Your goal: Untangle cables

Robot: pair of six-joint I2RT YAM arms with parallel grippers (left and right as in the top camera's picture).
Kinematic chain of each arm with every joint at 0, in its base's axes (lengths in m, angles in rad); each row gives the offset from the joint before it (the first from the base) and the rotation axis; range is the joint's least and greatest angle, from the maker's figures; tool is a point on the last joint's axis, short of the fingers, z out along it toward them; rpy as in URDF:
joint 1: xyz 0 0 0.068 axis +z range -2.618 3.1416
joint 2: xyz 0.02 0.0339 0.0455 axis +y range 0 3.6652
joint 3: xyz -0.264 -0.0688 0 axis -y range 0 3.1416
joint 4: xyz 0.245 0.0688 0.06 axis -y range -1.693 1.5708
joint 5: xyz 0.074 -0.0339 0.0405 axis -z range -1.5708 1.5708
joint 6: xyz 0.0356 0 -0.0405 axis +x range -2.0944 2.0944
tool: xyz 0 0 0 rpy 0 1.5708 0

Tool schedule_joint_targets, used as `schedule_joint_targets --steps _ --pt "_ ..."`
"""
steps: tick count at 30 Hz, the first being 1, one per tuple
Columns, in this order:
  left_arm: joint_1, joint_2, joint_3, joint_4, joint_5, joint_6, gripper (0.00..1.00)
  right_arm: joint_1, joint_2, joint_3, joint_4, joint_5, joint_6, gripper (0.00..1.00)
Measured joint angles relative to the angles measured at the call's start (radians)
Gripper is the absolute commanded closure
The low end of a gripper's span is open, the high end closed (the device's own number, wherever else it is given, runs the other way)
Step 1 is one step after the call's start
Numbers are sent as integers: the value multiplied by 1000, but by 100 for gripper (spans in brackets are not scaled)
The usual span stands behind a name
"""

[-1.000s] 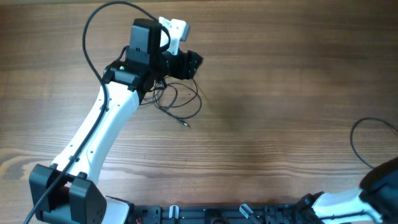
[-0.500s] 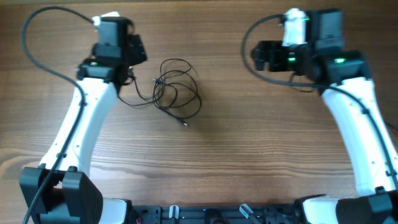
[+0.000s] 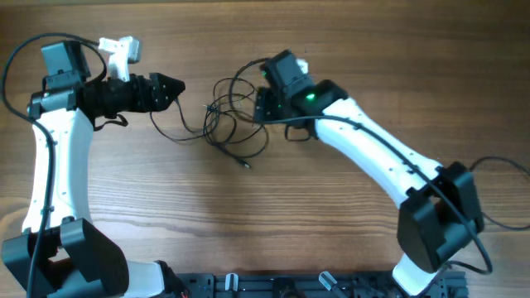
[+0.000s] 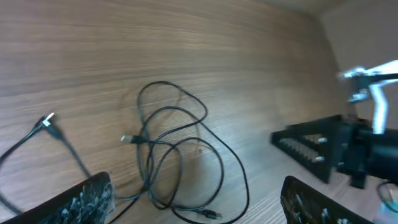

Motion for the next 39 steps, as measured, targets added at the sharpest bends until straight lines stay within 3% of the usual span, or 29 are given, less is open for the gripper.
schedule_joint_targets --steps 5,7,10,11,12,17,21,27,32,36,39 --pt "0 0 0 -3 42 53 9 82 95 0 35 29 130 15" --pt "0 0 0 -5 46 57 9 101 125 0 55 33 162 20" --pt "0 0 0 -10 49 58 9 125 150 0 72 37 198 57" --pt "0 0 0 -10 49 58 9 129 150 0 76 38 204 83" --pt "0 0 0 -10 49 58 9 130 150 0 79 39 215 96" --pt "0 0 0 -14 49 60 5 130 150 0 76 39 217 96" --pt "0 0 0 -27 49 61 0 107 106 17 -38 140 119 96" --pt "-3 2 0 -22 148 61 0 -85 -286 211 -163 224 -92 96" --pt "-65 33 0 -33 166 61 0 -349 -584 227 -267 267 -204 96" --pt "-146 91 0 -16 169 61 0 -424 -566 227 -374 173 -225 96" --pt "-188 101 0 3 170 61 2 -396 -409 203 -367 11 -225 96"
